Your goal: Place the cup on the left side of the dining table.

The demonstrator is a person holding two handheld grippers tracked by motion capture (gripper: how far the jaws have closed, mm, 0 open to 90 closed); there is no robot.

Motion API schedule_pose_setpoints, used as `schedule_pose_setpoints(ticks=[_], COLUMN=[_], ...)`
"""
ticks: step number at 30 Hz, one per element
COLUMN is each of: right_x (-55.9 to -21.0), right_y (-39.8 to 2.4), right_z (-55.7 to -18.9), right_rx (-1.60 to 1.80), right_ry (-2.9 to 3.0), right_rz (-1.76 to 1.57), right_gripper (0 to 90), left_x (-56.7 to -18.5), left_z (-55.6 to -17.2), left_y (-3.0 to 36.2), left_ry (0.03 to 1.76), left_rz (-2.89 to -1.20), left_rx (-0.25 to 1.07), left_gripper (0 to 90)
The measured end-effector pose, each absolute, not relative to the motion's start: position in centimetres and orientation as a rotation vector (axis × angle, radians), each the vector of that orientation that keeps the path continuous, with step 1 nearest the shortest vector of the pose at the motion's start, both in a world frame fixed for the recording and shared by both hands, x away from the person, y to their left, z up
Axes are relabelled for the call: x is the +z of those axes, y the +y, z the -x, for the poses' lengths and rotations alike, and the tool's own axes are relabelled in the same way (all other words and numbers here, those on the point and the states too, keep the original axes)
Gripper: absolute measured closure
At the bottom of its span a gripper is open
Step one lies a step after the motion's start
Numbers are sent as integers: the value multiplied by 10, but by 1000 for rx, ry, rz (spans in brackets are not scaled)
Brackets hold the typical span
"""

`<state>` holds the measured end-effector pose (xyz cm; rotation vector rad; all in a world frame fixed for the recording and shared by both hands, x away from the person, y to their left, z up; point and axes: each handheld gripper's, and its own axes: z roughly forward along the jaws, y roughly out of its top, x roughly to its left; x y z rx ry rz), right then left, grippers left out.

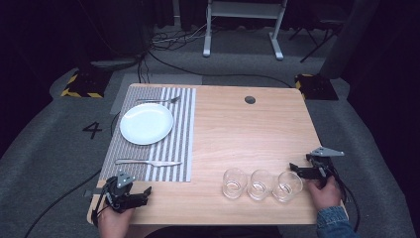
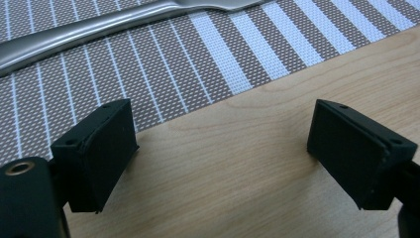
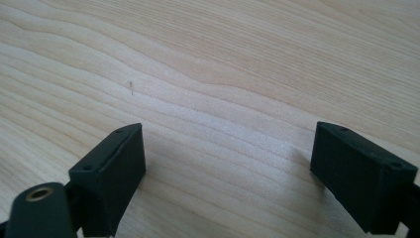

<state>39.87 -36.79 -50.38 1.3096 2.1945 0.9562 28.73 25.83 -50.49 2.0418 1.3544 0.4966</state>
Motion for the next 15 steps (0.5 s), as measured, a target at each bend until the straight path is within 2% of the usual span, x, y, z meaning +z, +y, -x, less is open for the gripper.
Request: schedule_pose_setpoints(ticks=[8,15], right_x=[-504,-504], right_y=[-368,-368], right_z=[-399,-399], right_rx=[956,956], right_ry=[2194,2194], right_rz=[-1309,-1310], right_gripper=[138,138], left_x=[-486,-462], left_z=[-288,-283], left_y=[248,238], left_ry=[1294,1233], left_rz=[-1980,-2006], left_rx=[447,416], left_gripper=[150,155])
